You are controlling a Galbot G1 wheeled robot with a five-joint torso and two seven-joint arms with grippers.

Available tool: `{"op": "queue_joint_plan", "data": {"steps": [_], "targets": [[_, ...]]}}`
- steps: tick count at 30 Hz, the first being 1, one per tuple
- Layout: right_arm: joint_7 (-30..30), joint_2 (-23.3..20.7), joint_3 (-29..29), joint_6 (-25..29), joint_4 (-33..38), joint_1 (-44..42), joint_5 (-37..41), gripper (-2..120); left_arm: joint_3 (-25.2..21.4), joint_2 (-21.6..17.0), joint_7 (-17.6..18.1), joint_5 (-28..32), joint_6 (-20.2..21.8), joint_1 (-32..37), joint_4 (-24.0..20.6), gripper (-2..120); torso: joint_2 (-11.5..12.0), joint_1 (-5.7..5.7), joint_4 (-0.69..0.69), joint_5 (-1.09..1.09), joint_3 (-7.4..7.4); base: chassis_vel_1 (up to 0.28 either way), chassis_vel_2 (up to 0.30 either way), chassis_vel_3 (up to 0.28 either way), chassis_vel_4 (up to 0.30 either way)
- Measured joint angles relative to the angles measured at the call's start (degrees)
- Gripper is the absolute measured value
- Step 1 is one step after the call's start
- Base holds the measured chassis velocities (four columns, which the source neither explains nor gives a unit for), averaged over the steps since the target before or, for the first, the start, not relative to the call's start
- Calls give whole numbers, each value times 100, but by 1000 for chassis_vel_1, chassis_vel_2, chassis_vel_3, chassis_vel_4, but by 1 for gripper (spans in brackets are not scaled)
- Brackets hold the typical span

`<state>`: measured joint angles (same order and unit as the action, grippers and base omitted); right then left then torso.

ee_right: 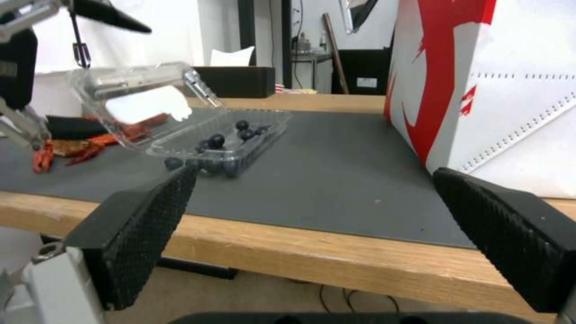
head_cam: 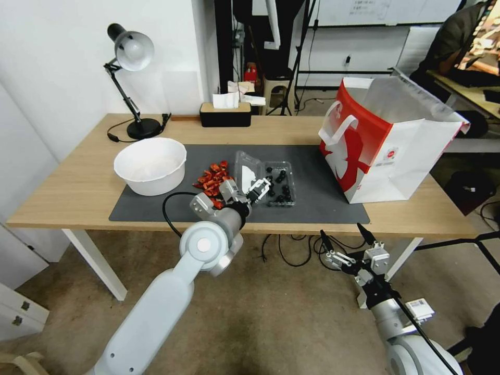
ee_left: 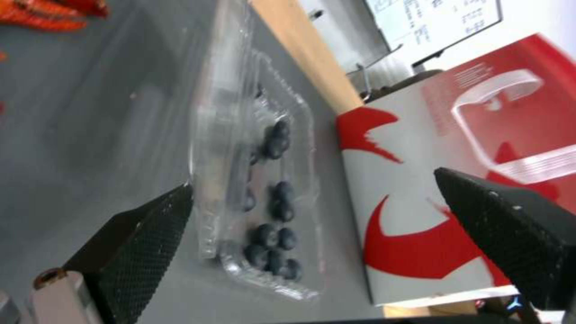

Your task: Close the disposable takeout box, then place it into the delivery bag.

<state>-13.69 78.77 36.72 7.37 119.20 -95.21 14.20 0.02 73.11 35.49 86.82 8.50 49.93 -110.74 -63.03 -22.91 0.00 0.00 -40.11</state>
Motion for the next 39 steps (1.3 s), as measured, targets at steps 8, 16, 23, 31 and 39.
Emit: {"op": "queue_joint_plan", "data": {"steps": [8, 16, 23, 31, 39], "targets": [[-1, 1, 12, 7, 21, -28, -11, 100, 3, 9, -269, -60, -86, -2, -60, 100, 0, 0, 0, 0, 0, 0, 0, 0, 0], [-2, -5, 61, 15, 70, -84, -11, 100, 44, 42, -489, -67, -107, -24, -87, 100, 0, 0, 0, 0, 0, 0, 0, 0, 0], [-3, -5, 117, 28, 108, -141, -8, 100, 145, 77, -675, -63, -69, -66, -48, 100, 0, 0, 0, 0, 0, 0, 0, 0, 0], [-5, 13, 163, 49, 149, -209, -7, 100, 331, 157, -670, -84, -44, -283, 182, 100, 0, 0, 0, 0, 0, 0, 0, 0, 0], [-6, 19, 250, 88, 190, -296, -9, 100, 573, 310, -569, -211, 37, -545, 475, 100, 0, 0, 0, 0, 0, 0, 0, 0, 0]]}}
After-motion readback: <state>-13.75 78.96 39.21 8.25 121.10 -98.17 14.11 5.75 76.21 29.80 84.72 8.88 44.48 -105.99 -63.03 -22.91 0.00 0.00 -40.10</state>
